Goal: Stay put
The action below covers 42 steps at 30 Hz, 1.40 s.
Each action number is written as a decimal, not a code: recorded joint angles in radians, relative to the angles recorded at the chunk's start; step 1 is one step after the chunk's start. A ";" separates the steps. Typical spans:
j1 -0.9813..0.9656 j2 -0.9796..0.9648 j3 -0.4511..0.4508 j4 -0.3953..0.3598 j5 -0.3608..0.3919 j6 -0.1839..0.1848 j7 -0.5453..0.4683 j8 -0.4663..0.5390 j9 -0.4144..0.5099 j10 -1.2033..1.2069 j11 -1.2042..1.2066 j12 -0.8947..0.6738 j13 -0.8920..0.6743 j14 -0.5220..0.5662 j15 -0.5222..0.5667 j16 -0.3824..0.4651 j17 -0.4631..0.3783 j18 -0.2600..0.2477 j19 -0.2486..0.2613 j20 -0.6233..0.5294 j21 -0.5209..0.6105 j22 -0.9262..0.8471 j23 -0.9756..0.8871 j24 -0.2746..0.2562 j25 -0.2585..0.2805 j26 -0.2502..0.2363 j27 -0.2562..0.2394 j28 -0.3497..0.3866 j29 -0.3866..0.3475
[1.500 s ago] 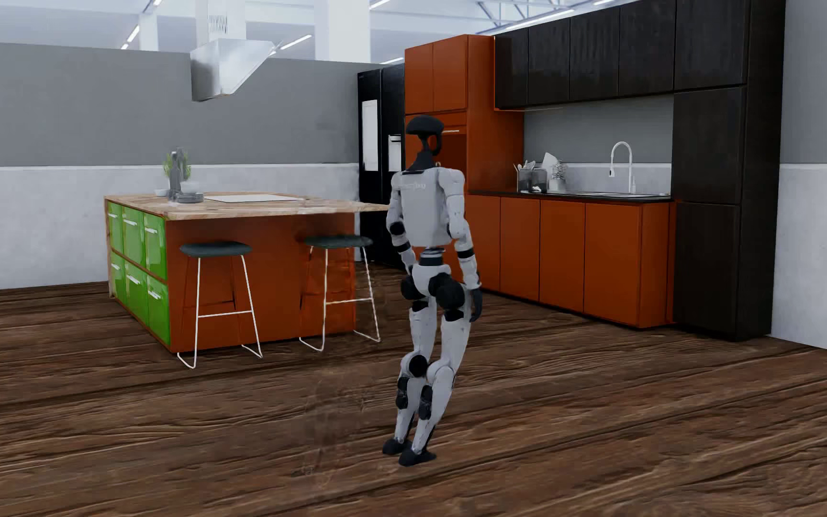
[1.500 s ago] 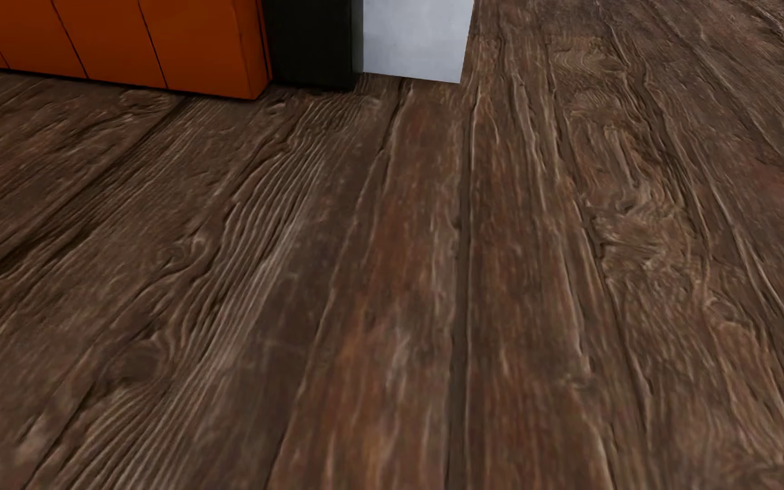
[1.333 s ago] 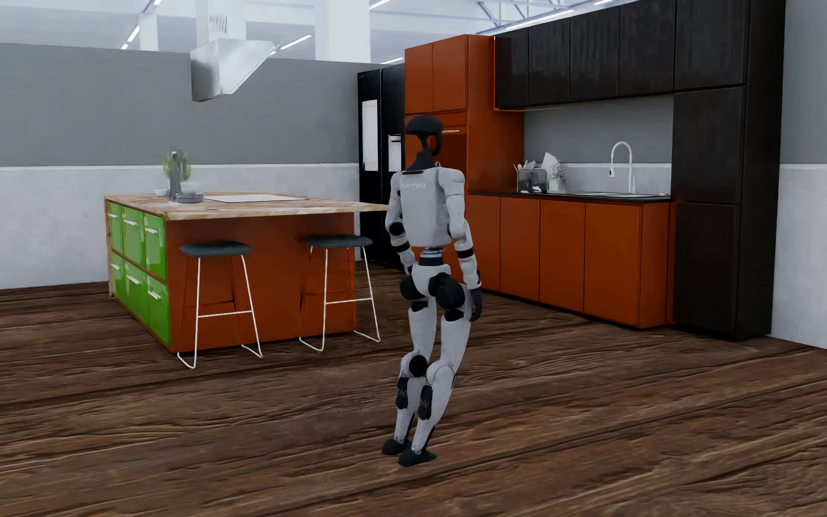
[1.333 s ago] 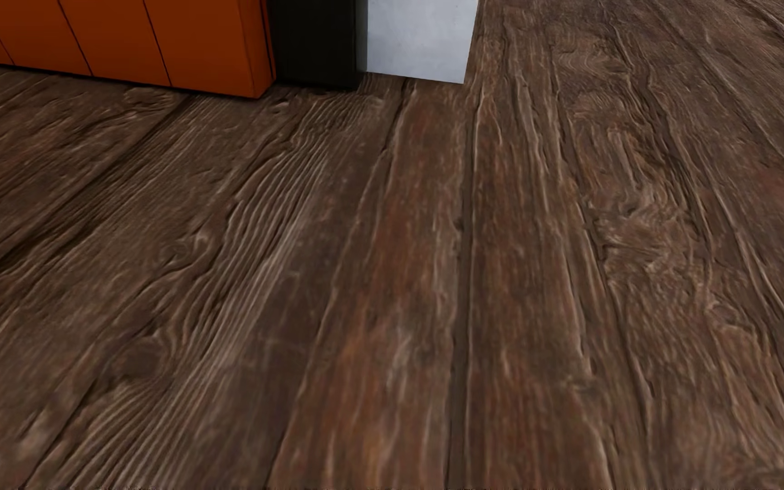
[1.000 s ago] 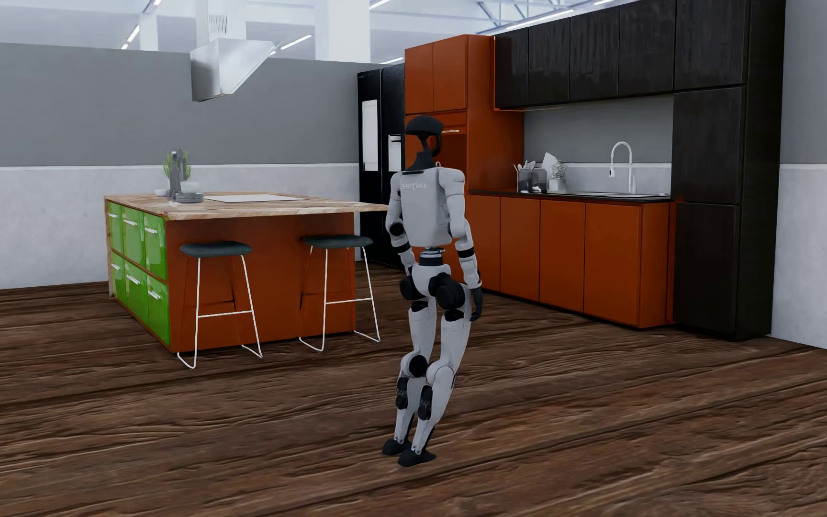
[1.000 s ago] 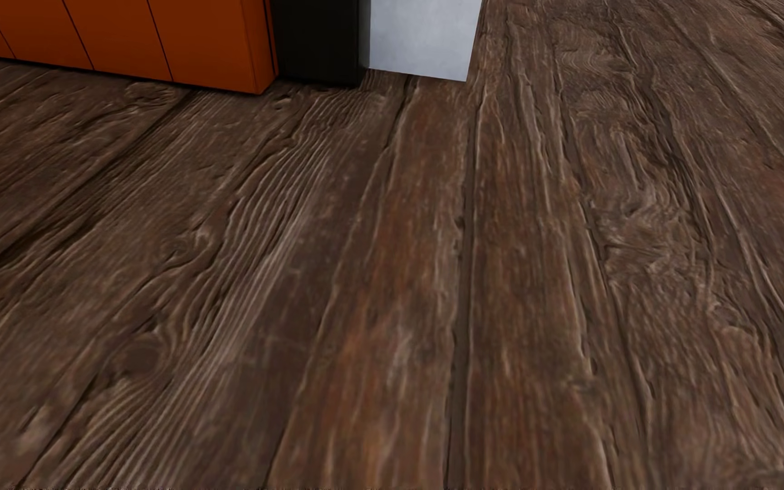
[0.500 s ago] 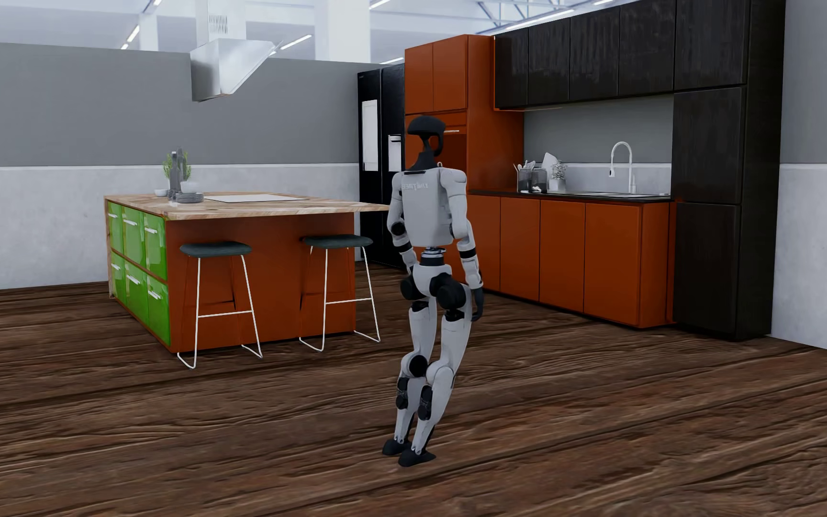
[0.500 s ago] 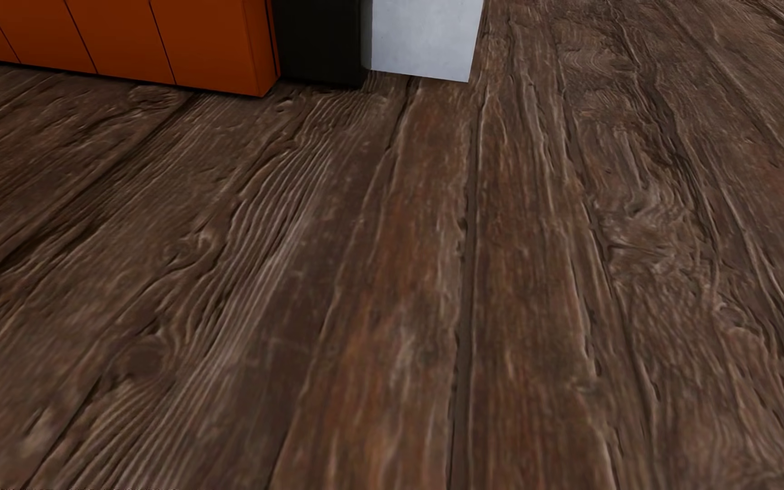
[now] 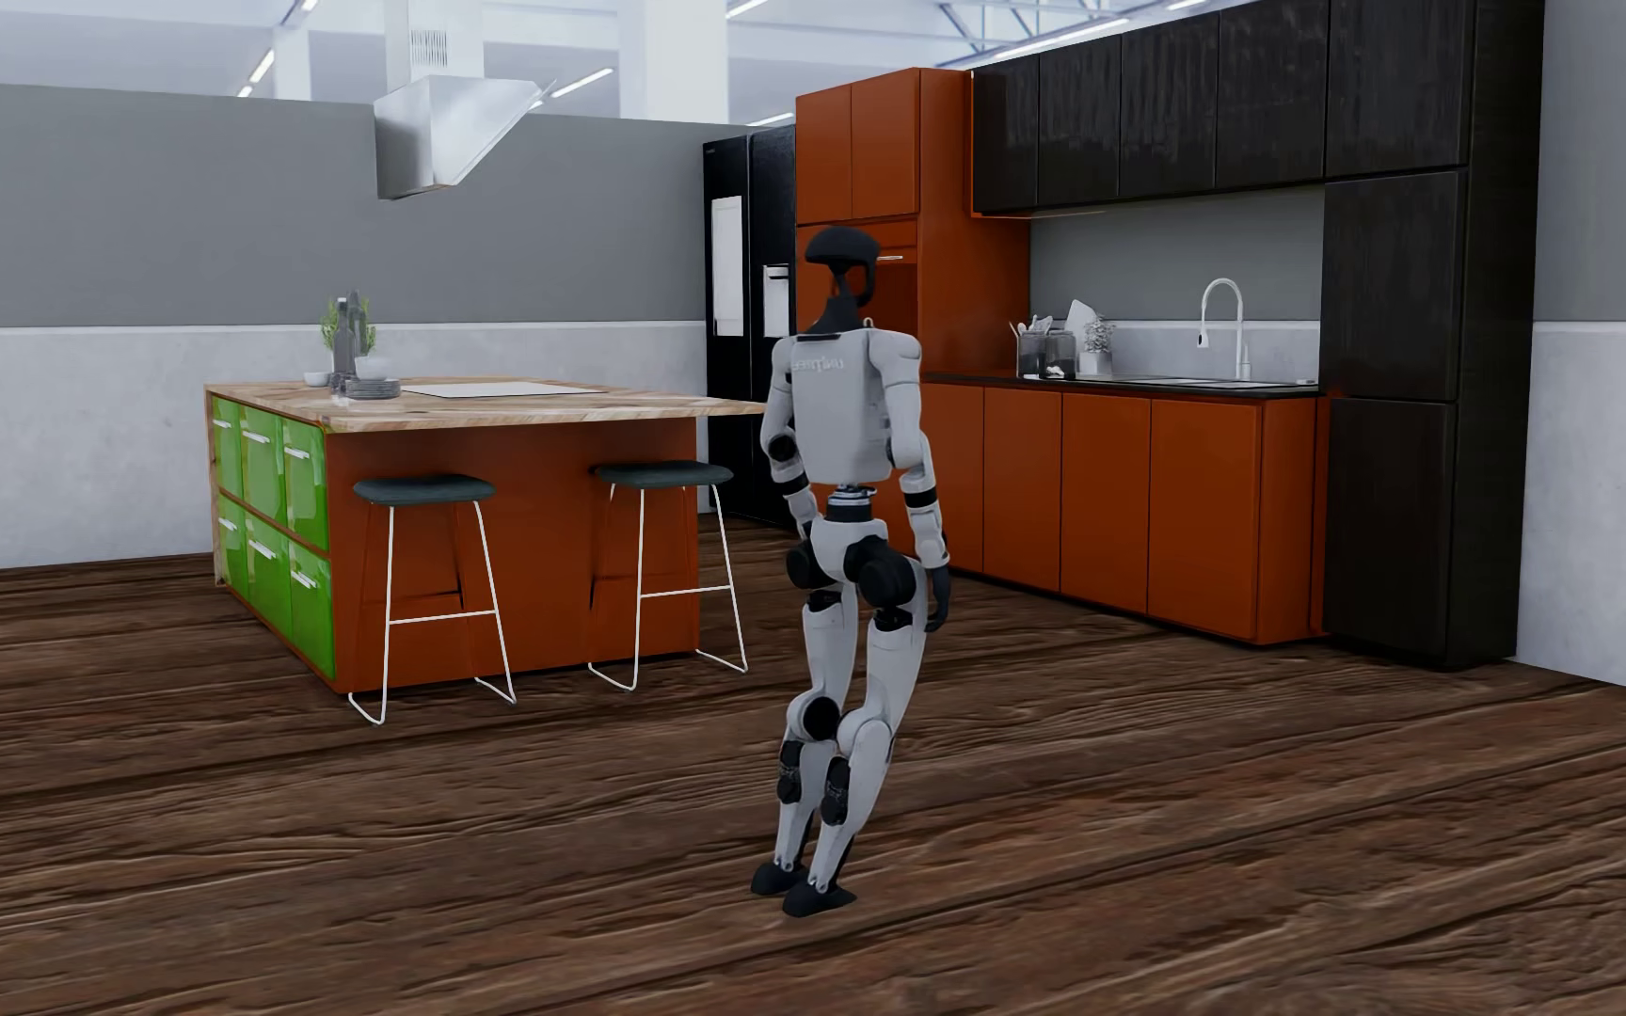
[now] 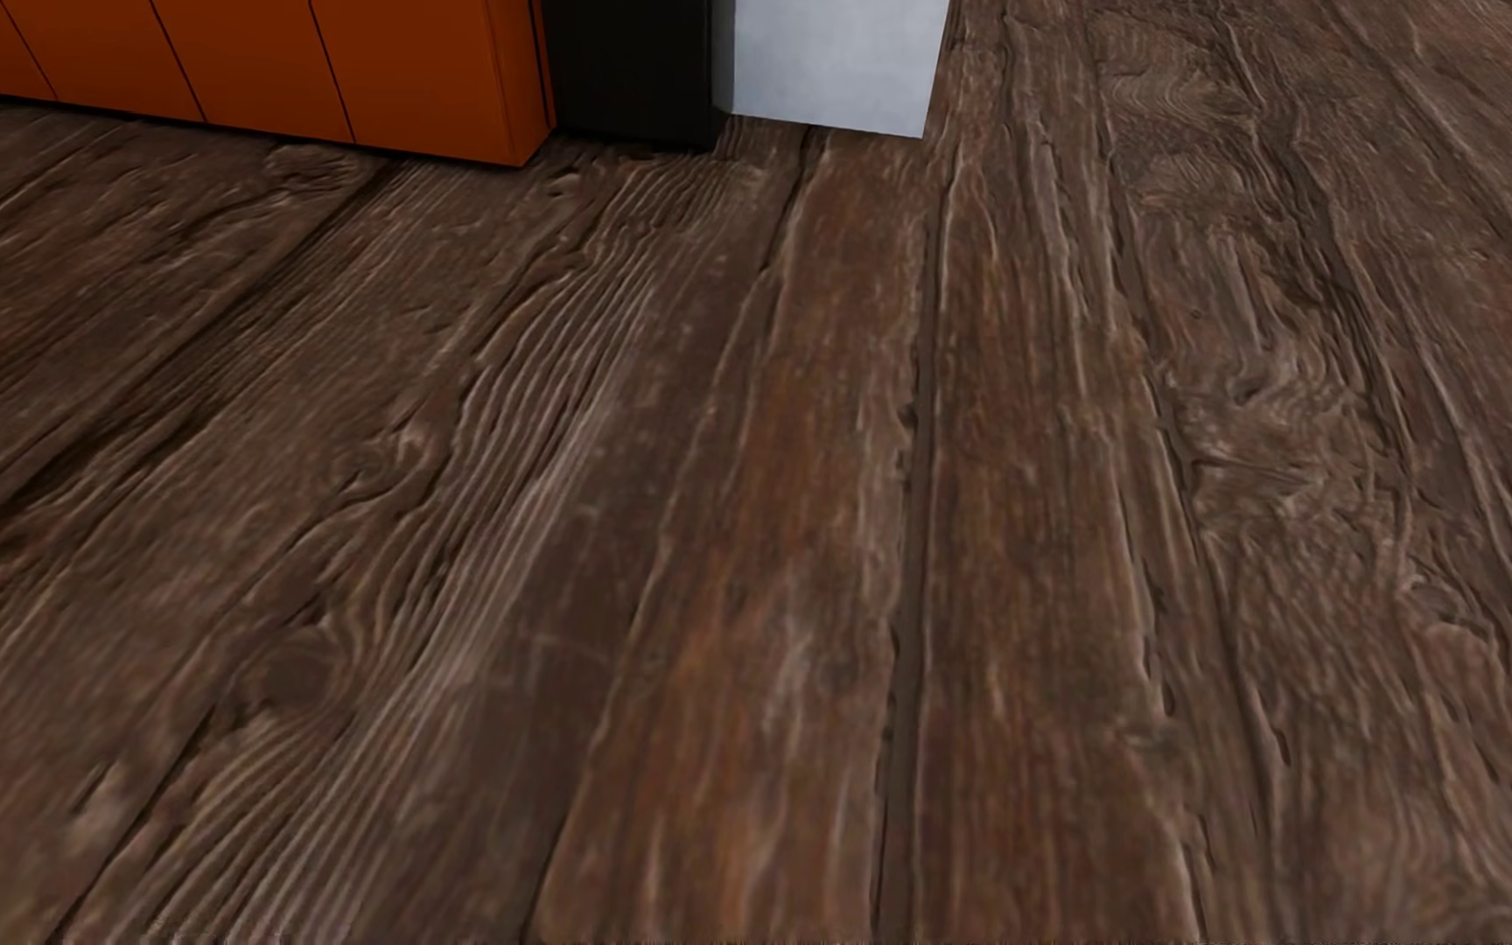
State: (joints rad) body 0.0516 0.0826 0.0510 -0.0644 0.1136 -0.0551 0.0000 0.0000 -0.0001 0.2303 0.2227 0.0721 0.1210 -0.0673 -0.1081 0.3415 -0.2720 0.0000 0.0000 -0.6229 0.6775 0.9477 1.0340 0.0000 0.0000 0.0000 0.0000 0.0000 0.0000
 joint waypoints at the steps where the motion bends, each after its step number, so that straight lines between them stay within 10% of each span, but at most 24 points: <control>1: -0.001 0.000 -0.002 0.000 -0.001 -0.001 0.000 0.000 -0.001 0.001 -0.001 0.001 -0.003 0.001 0.001 0.000 0.002 0.000 0.000 0.006 0.002 0.000 0.004 0.000 0.000 0.000 0.000 0.000 0.000; 42: 0.000 -0.004 0.002 -0.001 -0.003 0.005 0.000 0.000 -0.002 0.001 0.009 -0.003 -0.004 0.004 0.000 -0.010 0.004 0.000 0.000 0.004 0.002 -0.008 -0.015 0.000 0.000 0.000 0.000 0.000 0.000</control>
State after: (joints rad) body 0.0518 0.0784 0.0534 -0.0651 0.1104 -0.0505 0.0000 0.0000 -0.0019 0.2317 0.2312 0.0695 0.1167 -0.0631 -0.1078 0.3311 -0.2680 0.0000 0.0000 -0.6189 0.6791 0.9401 1.0193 0.0000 0.0000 0.0000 0.0000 0.0000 0.0000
